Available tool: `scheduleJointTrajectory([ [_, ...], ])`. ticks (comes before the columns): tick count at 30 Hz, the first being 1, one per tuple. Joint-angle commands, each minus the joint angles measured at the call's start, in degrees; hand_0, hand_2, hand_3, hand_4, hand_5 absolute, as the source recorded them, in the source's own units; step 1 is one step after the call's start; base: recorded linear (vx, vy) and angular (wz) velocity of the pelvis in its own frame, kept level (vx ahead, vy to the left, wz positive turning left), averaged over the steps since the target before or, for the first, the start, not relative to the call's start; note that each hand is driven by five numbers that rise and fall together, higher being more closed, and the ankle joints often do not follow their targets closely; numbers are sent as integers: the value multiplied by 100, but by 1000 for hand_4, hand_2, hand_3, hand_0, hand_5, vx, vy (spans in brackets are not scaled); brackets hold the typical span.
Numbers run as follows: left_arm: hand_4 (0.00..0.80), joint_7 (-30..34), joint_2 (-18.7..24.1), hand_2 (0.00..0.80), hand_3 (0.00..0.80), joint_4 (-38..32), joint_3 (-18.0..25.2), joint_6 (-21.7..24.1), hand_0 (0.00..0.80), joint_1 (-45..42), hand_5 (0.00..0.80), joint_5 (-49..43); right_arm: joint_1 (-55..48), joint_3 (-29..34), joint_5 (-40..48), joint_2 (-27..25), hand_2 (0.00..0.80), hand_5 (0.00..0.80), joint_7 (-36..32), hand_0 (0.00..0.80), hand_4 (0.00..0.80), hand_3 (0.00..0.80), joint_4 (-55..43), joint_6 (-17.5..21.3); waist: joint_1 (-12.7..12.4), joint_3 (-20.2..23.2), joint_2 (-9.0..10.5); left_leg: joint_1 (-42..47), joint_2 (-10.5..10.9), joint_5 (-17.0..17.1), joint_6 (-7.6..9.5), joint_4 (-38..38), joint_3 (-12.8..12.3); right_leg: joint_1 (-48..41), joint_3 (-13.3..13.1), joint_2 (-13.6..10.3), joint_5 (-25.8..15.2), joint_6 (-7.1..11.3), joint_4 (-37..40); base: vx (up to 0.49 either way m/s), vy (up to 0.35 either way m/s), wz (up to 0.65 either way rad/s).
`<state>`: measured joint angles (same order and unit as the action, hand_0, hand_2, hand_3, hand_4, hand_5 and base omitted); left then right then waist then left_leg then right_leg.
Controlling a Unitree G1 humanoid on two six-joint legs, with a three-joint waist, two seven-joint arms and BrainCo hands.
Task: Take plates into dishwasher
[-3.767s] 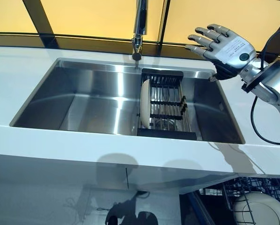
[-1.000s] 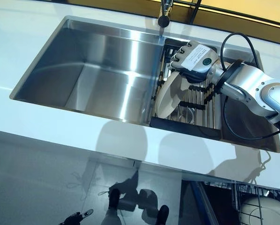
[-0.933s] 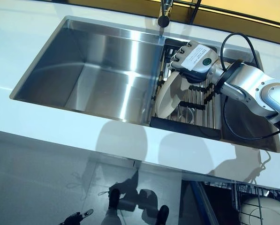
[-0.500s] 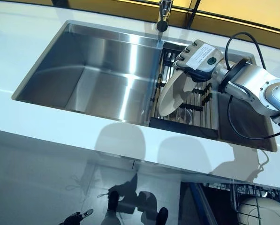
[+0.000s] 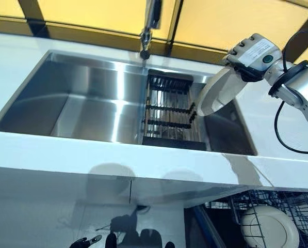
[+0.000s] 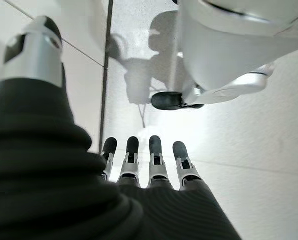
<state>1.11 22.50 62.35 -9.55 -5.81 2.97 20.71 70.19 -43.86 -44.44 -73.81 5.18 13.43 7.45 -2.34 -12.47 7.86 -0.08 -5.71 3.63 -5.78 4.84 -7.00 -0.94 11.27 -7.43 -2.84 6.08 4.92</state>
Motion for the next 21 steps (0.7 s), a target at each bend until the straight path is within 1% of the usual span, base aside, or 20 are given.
scheduleJointTrajectory([
  [1, 0, 29, 88, 0, 0, 299, 62, 23, 0, -193, 0, -315, 161, 164, -100, -463, 800, 800, 254, 800, 800, 800, 176, -586, 8, 389, 161, 304, -170, -573, 136, 16, -19, -88, -190, -132, -146, 594, 8, 44, 17, -24],
  [3, 0, 53, 56, 0, 0, 323, 65, 15, 0, -246, 0, -408, 34, 290, -74, -602, 800, 800, 224, 800, 800, 800, 214, -691, 68, 485, 158, 381, -179, -607, 135, 16, -70, -117, -266, -121, -131, 607, 8, 59, 23, -21],
  [4, 0, 61, 28, 0, 0, 342, 51, -5, 0, -284, 0, -466, -77, 397, -3, -729, 800, 800, 219, 800, 800, 800, 262, -837, 125, 562, 149, 435, -183, -634, 140, 16, -109, -128, -338, -105, -124, 618, 8, 70, 31, -13],
  [7, 0, 94, -24, 0, 0, 383, 53, 10, 0, -341, 0, -576, -361, 666, 231, -947, 800, 800, 146, 800, 800, 800, 396, -1124, 250, 693, 131, 508, -190, -680, 144, 16, -192, -129, -446, -87, -121, 638, 8, 47, 26, -22],
  [8, 0, 101, -31, 0, 0, 390, 50, 17, 0, -354, 0, -607, -524, 821, 360, -1003, 800, 800, 97, 800, 800, 800, 418, -1292, 272, 724, 133, 528, -191, -693, 148, 16, -216, -129, -482, -80, -119, 641, 8, 46, 35, -13],
  [10, 0, 135, -75, 0, 0, 418, 86, 39, 0, -398, 0, -633, -997, 1237, 681, -1194, 800, 800, 154, 800, 800, 800, 695, -1522, 402, 807, 84, 586, -201, -714, 149, 16, -289, -130, -567, -73, -122, 658, 8, 51, 42, -24],
  [11, 0, 145, -95, 0, 0, 424, 92, 47, 0, -414, 0, -654, -1254, 1478, 807, -1268, 800, 800, 176, 800, 800, 800, 841, -1600, 455, 831, 67, 610, -202, -721, 152, 16, -323, -132, -605, -68, -122, 661, 8, 32, 27, -20],
  [12, 0, 145, -82, 0, 0, 424, 84, 47, 0, -412, 0, -654, -1335, 1557, 805, -1270, 800, 800, 179, 800, 800, 800, 830, -1600, 443, 830, 79, 612, -202, -722, 152, 16, -325, -132, -608, -67, -122, 662, 8, 40, 24, -23],
  [13, 0, 160, -93, 0, 0, 425, 77, 74, 0, -434, 0, -655, -1714, 1876, 1014, -1406, 800, 800, 215, 800, 800, 800, 1097, -1717, 515, 863, 56, 647, -203, -734, 155, 16, -367, -133, -657, -62, -126, 674, 8, 38, 14, -27],
  [14, 0, 163, -113, 0, 0, 428, 88, 74, 0, -445, 0, -643, -1894, 2009, 1154, -1470, 800, 800, 296, 800, 800, 800, 1266, -1697, 566, 881, 31, 666, -207, -737, 157, 16, -391, -134, -675, -63, -130, 681, 8, 48, 15, -26],
  [16, 0, 178, -98, 0, 0, 440, 93, 82, 0, -451, 0, -634, -2458, 2483, 1292, -1555, 800, 800, 376, 800, 800, 800, 1549, -1663, 619, 896, 18, 707, -213, -749, 164, 16, -439, -141, -713, -60, -133, 690, 8, 33, -2, -13],
  [17, 0, 187, -95, 0, 0, 460, 107, 81, 0, -447, 0, -650, -2956, 2917, 1507, -1625, 800, 800, 425, 800, 800, 800, 1913, -1646, 693, 892, -6, 734, -223, -757, 167, 16, -487, -140, -758, -58, -137, 701, 8, 16, -19, -15],
  [19, 0, 196, -77, 0, 0, 470, 130, 78, 0, -445, 0, -646, -3526, 3382, 1700, -1634, 800, 800, 524, 800, 800, 800, 2185, -1654, 765, 879, -26, 748, -234, -762, 169, 16, -523, -130, -798, -49, -147, 703, 8, -11, -26, -19],
  [20, 0, 210, -48, 0, 0, 488, 148, 72, 0, -440, 0, -627, -4133, 3897, 1906, -1617, 800, 800, 578, 800, 800, 800, 2384, -1724, 841, 872, -35, 747, -246, -756, 166, 16, -567, -110, -829, -45, -161, 706, 8, -23, -25, -19],
  [21, 0, 202, -38, 0, 0, 494, 147, 70, 0, -434, 0, -624, -4360, 4090, 1976, -1598, 800, 800, 576, 800, 800, 800, 2437, -1789, 863, 869, -33, 744, -253, -755, 164, 16, -580, -100, -839, -44, -165, 706, 8, -28, -22, -18],
])
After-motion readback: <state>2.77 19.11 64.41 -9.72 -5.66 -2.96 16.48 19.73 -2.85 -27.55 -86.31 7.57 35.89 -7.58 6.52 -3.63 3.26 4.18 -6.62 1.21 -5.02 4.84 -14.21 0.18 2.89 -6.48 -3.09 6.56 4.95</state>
